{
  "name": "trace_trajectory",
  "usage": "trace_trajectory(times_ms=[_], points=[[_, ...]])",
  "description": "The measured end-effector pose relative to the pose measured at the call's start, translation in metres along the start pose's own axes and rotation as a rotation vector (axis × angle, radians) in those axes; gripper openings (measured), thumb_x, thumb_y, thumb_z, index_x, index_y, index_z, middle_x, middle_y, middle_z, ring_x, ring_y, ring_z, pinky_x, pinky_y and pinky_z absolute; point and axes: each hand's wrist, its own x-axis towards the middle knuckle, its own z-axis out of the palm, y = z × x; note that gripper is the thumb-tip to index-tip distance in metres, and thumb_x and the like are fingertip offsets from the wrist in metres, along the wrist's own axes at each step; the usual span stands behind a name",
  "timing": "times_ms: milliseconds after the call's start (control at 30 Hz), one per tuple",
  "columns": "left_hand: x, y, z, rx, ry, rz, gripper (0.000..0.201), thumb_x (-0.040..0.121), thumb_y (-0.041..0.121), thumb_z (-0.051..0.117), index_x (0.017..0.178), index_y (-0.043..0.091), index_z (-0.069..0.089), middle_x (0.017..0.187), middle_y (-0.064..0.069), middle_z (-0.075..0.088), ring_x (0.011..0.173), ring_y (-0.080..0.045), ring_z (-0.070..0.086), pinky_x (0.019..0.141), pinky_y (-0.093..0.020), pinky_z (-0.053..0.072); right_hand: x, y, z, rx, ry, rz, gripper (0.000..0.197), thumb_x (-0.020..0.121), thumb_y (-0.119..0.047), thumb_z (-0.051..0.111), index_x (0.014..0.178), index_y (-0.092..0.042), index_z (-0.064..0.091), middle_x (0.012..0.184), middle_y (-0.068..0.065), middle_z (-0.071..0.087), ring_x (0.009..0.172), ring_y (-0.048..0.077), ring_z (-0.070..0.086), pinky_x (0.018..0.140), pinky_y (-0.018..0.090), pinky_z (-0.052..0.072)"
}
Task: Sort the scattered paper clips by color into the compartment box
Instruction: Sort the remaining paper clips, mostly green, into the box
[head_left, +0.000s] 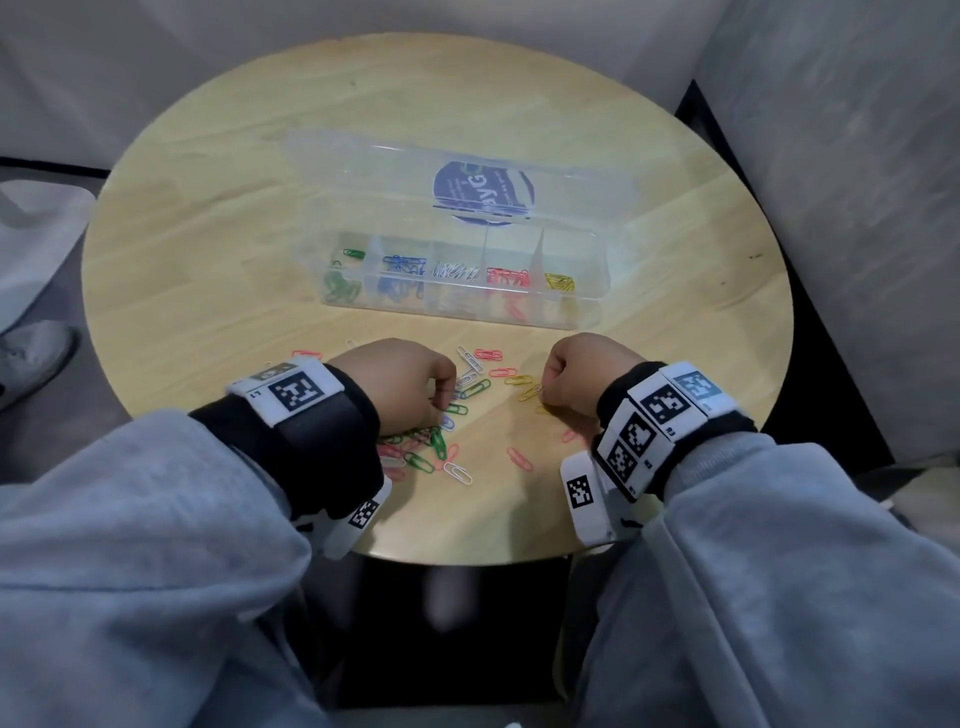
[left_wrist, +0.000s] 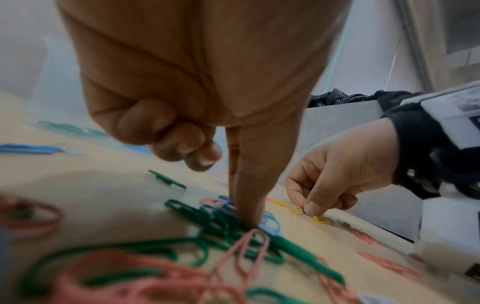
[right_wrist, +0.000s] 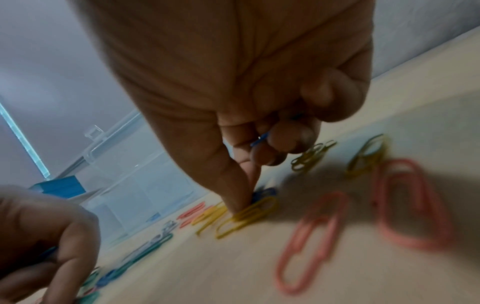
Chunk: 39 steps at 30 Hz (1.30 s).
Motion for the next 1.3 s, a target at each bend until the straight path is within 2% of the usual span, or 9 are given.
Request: trace_trajectory(times_ms=[300, 400, 567, 667, 900, 1000, 1100, 1167, 1300], points=[[-0.004, -0.003, -0.006, -0.034, -0.002, -0.030, 0.008, 0.082, 0.023, 0.064, 0.089, 0.021, 0.067, 0.065, 0.011, 0.048, 0.071, -0.015, 0.049, 0.052, -0.021, 0.031, -0.005, -0.007, -0.001, 0.020, -0.044, -0.010, 0.005, 0.086, -0.011, 0.054, 0.084, -0.007, 0.057, 0.087, 0.016, 0.067, 0.090, 0.034, 0.070, 0.076, 0.041, 0.055], [-0.008, -0.010, -0.020, -0.218, -0.013, -0.023, 0.002, 0.080, 0.022, 0.065, 0.080, 0.020, 0.066, 0.064, 0.010, 0.054, 0.061, -0.009, 0.049, 0.057, -0.023, 0.037, -0.010, -0.009, -0.006, 0.062, -0.015, -0.048, 0.008, 0.079, -0.003, 0.053, 0.076, -0.011, 0.053, 0.070, 0.006, 0.060, 0.071, 0.027, 0.065, 0.057, 0.032, 0.050], [-0.016, -0.028, -0.051, -0.728, 0.070, -0.085, 0.021, 0.084, 0.001, 0.058, 0.066, 0.010, 0.054, 0.061, -0.002, 0.061, 0.053, -0.010, 0.055, 0.055, -0.020, 0.046, -0.008, -0.009, -0.008, 0.422, -0.023, -0.169, 0.015, 0.084, 0.002, 0.052, 0.087, -0.010, 0.060, 0.063, 0.004, 0.057, 0.055, 0.018, 0.052, 0.061, 0.028, 0.048], [-0.024, -0.036, -0.063, -0.994, 0.128, -0.113, 0.032, 0.085, -0.008, 0.047, 0.059, 0.011, 0.043, 0.052, 0.001, 0.065, 0.043, -0.004, 0.057, 0.045, -0.012, 0.045, -0.007, -0.011, -0.008, 0.573, -0.108, -0.167, 0.023, 0.088, 0.004, 0.047, 0.077, -0.009, 0.062, 0.063, 0.009, 0.051, 0.055, 0.020, 0.047, 0.062, 0.032, 0.048], [-0.035, -0.038, -0.069, -0.987, 0.172, -0.100, 0.031, 0.086, -0.010, 0.045, 0.065, 0.013, 0.048, 0.051, 0.000, 0.063, 0.040, -0.004, 0.056, 0.042, -0.012, 0.044, -0.010, -0.038, -0.002, 0.863, -0.205, -0.048, 0.025, 0.093, -0.004, 0.036, 0.069, -0.008, 0.043, 0.061, 0.007, 0.038, 0.050, 0.017, 0.033, 0.047, 0.024, 0.027], [-0.038, -0.044, -0.070, -0.881, 0.142, -0.131, 0.036, 0.085, -0.010, 0.042, 0.070, 0.017, 0.060, 0.058, -0.002, 0.057, 0.040, -0.006, 0.053, 0.042, -0.012, 0.042, -0.008, -0.043, 0.006, 0.704, -0.135, -0.201, 0.022, 0.093, -0.017, 0.049, 0.072, -0.015, 0.044, 0.061, 0.002, 0.047, 0.048, 0.015, 0.042, 0.044, 0.023, 0.033], [-0.038, -0.047, -0.066, -0.762, 0.056, -0.172, 0.046, 0.082, -0.011, 0.035, 0.056, 0.016, 0.062, 0.054, -0.003, 0.050, 0.043, -0.012, 0.047, 0.040, -0.013, 0.039, -0.008, -0.046, 0.014, 0.326, -0.005, -0.333, 0.015, 0.087, -0.023, 0.061, 0.076, -0.021, 0.052, 0.058, -0.010, 0.048, 0.049, 0.004, 0.049, 0.052, 0.020, 0.037], [-0.038, -0.046, -0.062, -0.713, 0.025, -0.204, 0.045, 0.079, -0.013, 0.030, 0.049, 0.011, 0.053, 0.052, -0.006, 0.048, 0.046, -0.017, 0.044, 0.037, -0.012, 0.036, -0.008, -0.048, 0.020, 0.160, 0.034, -0.361, 0.004, 0.085, -0.024, 0.061, 0.085, -0.023, 0.058, 0.062, -0.011, 0.047, 0.063, 0.010, 0.051, 0.061, 0.024, 0.039], [-0.032, -0.041, -0.058, -0.636, -0.039, -0.222, 0.035, 0.082, -0.011, 0.031, 0.056, 0.008, 0.046, 0.057, -0.009, 0.047, 0.048, -0.019, 0.038, 0.038, -0.012, 0.031, -0.009, -0.051, 0.025, -0.144, 0.050, -0.370, 0.022, 0.087, -0.018, 0.053, 0.107, -0.027, 0.058, 0.088, -0.005, 0.050, 0.084, 0.019, 0.049, 0.076, 0.029, 0.043]])
